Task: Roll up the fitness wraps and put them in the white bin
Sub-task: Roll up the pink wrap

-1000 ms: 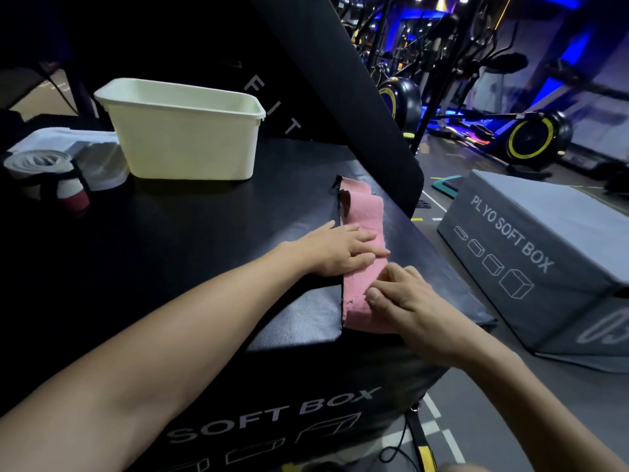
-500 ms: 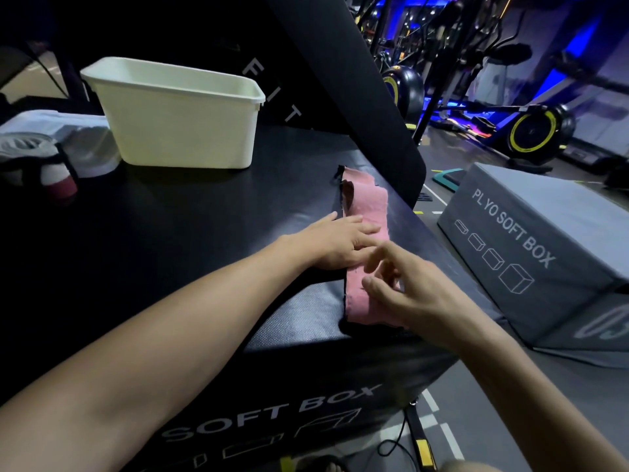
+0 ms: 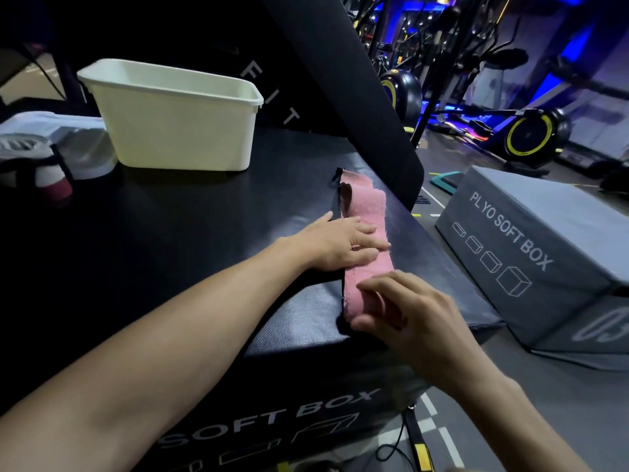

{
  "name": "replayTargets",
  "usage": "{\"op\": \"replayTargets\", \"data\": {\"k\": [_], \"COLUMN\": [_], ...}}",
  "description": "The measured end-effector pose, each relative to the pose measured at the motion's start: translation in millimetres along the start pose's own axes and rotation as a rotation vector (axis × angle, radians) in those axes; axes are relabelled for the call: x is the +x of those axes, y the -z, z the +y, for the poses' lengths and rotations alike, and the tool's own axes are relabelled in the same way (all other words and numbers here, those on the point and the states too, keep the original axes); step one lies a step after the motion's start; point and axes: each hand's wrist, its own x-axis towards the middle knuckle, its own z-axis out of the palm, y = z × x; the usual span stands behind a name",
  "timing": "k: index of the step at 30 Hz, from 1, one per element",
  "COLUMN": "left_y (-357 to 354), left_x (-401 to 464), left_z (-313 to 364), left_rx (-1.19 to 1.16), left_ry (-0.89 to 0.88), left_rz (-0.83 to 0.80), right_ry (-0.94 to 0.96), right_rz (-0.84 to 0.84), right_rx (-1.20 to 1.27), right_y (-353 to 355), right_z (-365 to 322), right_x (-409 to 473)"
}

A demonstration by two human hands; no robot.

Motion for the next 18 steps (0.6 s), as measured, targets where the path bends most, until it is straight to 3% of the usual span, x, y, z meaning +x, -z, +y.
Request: {"op": "replayTargets", "data": {"k": [4,9,18], "left_y": [-1,-2,12], "left_x": [5,14,43], "left_z": [-7,-18,-22], "left_rx": [-0.04,-0.312,-0.288], "left_ry": [0.102,0.312,0.375], "left_rz": [0.152,0.326,0.33], "right_ry": [0.046,0.034,0.008], "right_rz": [-0.065,-0.066,-0.08], "right_rx": [-0.002,0.028,0.07], "right_y": [5,4,4], "right_z": [4,6,5], "right_x": [-7,-7,-5]}}
